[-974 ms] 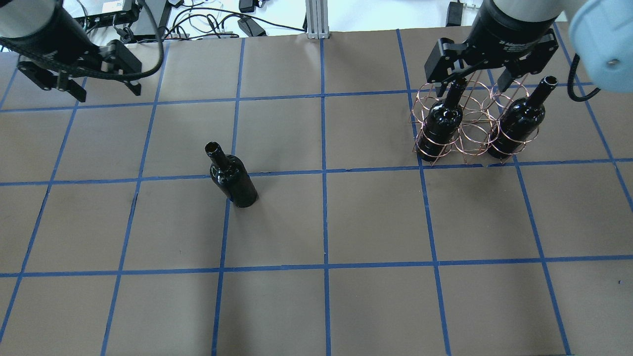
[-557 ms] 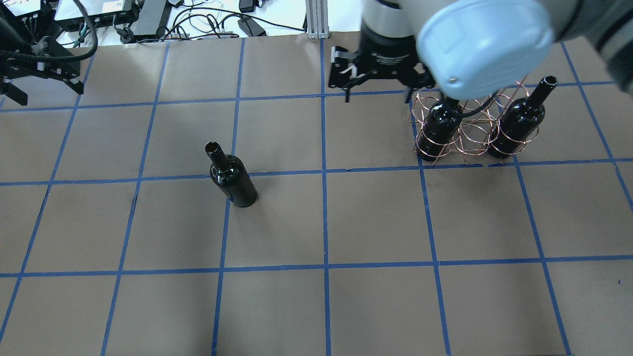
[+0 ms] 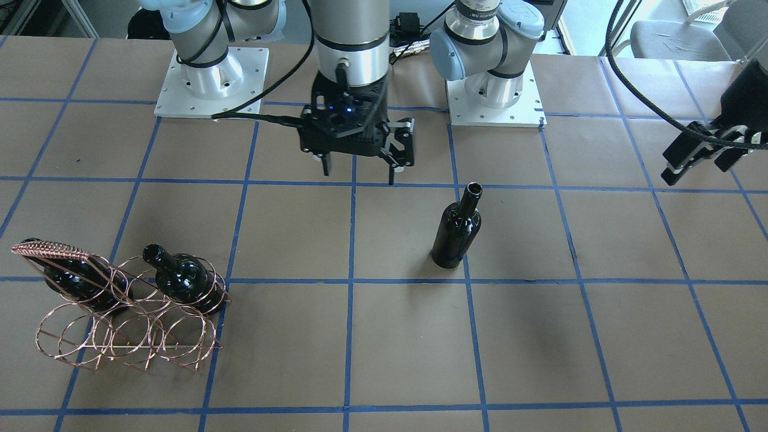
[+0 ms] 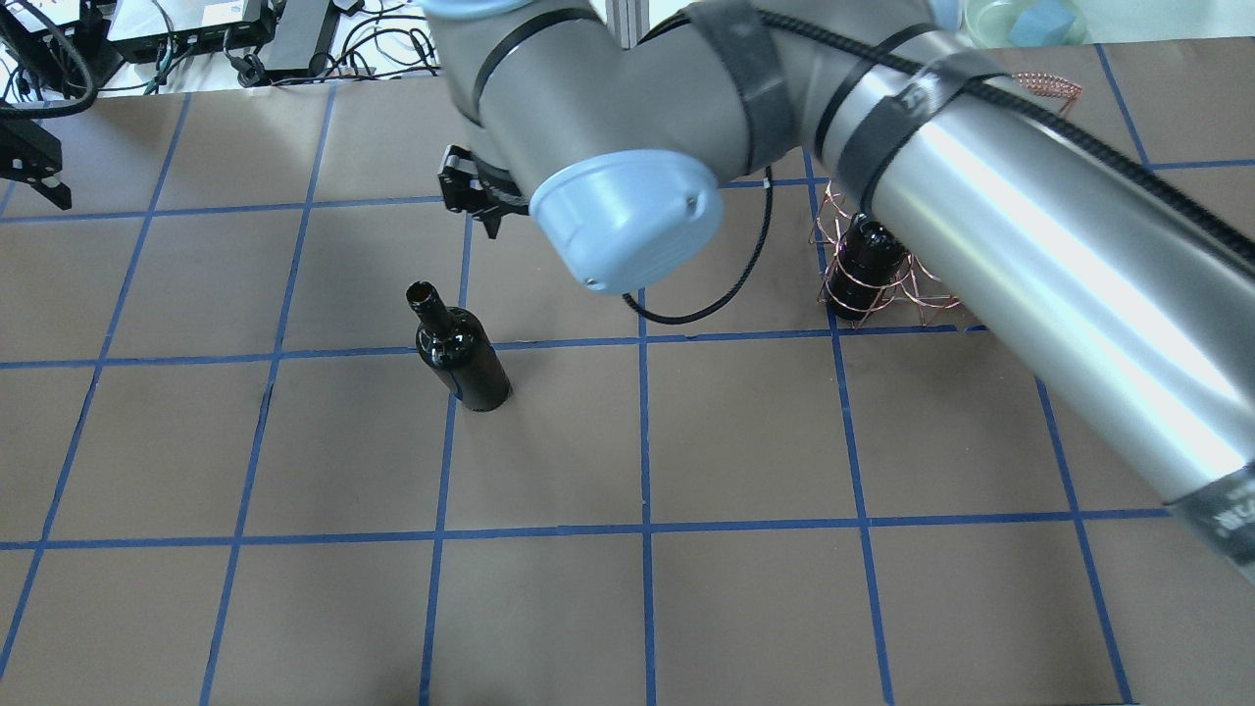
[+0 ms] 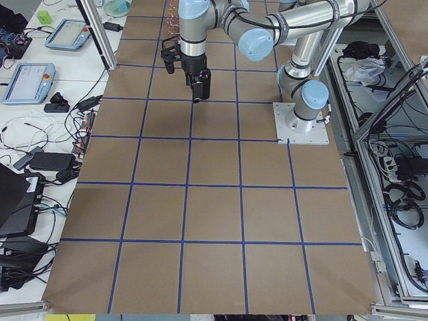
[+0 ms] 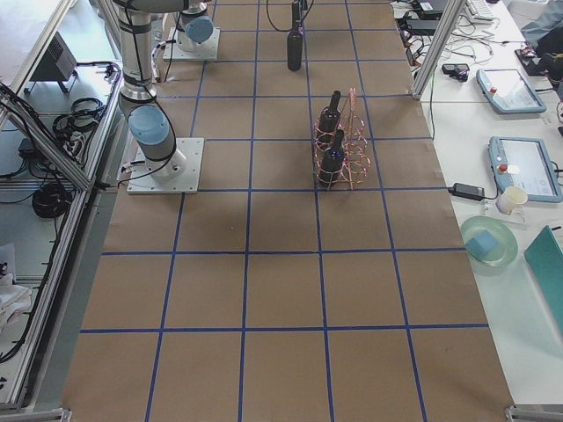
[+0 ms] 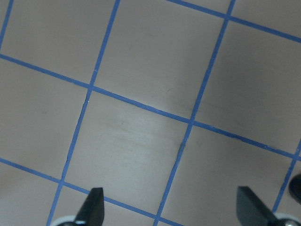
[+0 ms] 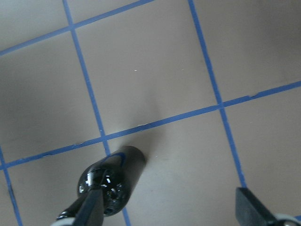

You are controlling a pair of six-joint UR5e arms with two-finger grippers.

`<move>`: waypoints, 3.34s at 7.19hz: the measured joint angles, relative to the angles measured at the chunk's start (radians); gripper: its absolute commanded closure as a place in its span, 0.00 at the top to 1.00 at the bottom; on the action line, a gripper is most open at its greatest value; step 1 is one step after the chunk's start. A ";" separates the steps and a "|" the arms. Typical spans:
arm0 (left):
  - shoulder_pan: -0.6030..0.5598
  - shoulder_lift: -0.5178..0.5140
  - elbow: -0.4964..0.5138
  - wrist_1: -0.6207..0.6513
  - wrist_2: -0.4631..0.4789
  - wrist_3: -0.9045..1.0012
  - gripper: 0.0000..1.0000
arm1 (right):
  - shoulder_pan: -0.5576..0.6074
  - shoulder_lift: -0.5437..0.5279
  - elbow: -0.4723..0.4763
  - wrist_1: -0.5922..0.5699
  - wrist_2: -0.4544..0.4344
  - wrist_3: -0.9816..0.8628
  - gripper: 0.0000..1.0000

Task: Place wine into wine basket
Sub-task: 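Reach the right gripper across and grasp the standing bottle's neck, then lift the bottle with the right gripper and carry it to the rack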

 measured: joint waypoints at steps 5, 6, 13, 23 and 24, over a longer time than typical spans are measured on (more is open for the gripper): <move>-0.028 0.006 0.002 0.003 -0.008 -0.004 1.00 | 0.091 0.101 -0.046 -0.090 0.038 0.171 0.98; -0.031 0.006 0.001 0.003 -0.010 -0.005 1.00 | 0.099 0.120 -0.056 -0.101 0.035 0.184 0.96; -0.032 0.009 -0.018 -0.010 -0.009 0.001 1.00 | 0.123 0.171 -0.056 -0.116 0.000 0.060 0.70; -0.059 0.009 -0.018 -0.036 -0.010 0.006 1.00 | 0.123 0.169 -0.045 -0.116 -0.032 -0.050 0.19; -0.062 0.009 -0.018 -0.037 -0.009 0.006 1.00 | 0.123 0.168 -0.045 -0.115 -0.031 -0.050 0.10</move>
